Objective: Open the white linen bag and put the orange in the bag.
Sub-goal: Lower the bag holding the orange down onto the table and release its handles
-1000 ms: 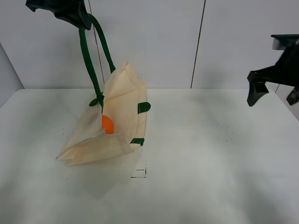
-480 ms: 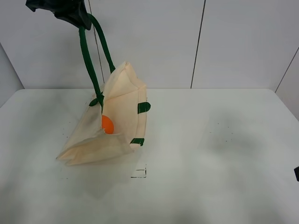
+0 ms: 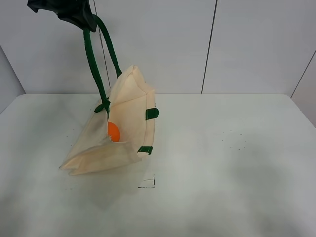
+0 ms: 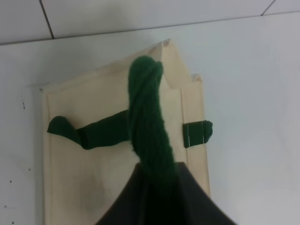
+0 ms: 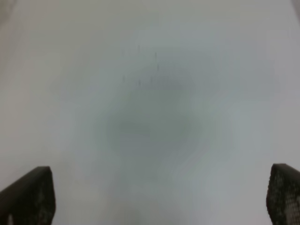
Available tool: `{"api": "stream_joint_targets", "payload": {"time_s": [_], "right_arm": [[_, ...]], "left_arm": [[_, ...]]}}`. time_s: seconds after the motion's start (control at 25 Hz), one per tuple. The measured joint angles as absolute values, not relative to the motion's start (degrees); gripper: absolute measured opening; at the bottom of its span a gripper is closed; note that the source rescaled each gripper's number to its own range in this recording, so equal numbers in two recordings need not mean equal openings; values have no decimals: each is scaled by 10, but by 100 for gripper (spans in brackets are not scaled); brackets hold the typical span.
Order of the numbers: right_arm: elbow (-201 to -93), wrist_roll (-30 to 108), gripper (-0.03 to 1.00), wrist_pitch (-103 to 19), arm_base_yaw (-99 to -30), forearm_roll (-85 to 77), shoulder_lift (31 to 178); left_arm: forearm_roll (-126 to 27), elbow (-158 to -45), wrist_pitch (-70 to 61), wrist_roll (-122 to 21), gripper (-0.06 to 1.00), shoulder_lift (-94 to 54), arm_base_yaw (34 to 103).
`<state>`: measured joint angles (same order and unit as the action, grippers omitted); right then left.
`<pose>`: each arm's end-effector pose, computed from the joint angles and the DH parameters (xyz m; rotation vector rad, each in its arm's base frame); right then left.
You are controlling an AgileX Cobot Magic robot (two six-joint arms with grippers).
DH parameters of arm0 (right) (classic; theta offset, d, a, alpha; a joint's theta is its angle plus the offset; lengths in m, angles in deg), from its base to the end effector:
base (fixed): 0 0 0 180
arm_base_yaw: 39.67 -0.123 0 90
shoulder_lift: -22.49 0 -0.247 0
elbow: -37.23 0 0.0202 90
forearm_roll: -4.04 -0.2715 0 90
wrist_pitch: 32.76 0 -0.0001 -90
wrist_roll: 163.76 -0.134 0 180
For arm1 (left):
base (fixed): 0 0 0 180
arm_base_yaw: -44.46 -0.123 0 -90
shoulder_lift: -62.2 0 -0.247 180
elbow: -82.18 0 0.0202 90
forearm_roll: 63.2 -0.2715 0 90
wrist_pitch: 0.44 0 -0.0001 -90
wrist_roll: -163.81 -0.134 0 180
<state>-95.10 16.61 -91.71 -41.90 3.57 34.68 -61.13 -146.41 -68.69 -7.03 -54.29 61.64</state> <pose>0.1005 0.0049 0.2643 -0.0470 2.0732 0.0298 0.4256 -0.1363 0.3683 0.1674 2.3859 -0.2647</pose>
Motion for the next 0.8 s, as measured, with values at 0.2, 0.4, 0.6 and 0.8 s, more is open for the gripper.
{"api": "stream_joint_targets", "payload": {"time_s": [0.2,0.4,0.6,0.8], "right_arm": [[-950,166,100,-916,-419,40,313],[-949,166,100,-916,-419,40,313],[-949,166,100,-916,-419,40,313],[-949,166,100,-916,-419,40,313]], "left_arm": [[-611,-1450,-686,-70,0,-547,616],[-610,-1396,-663,-77,0,-562,616],[-575,-1348,-616,-85,1,-624,616],[-518,-1337,-590,-109,27,-690,616]]}}
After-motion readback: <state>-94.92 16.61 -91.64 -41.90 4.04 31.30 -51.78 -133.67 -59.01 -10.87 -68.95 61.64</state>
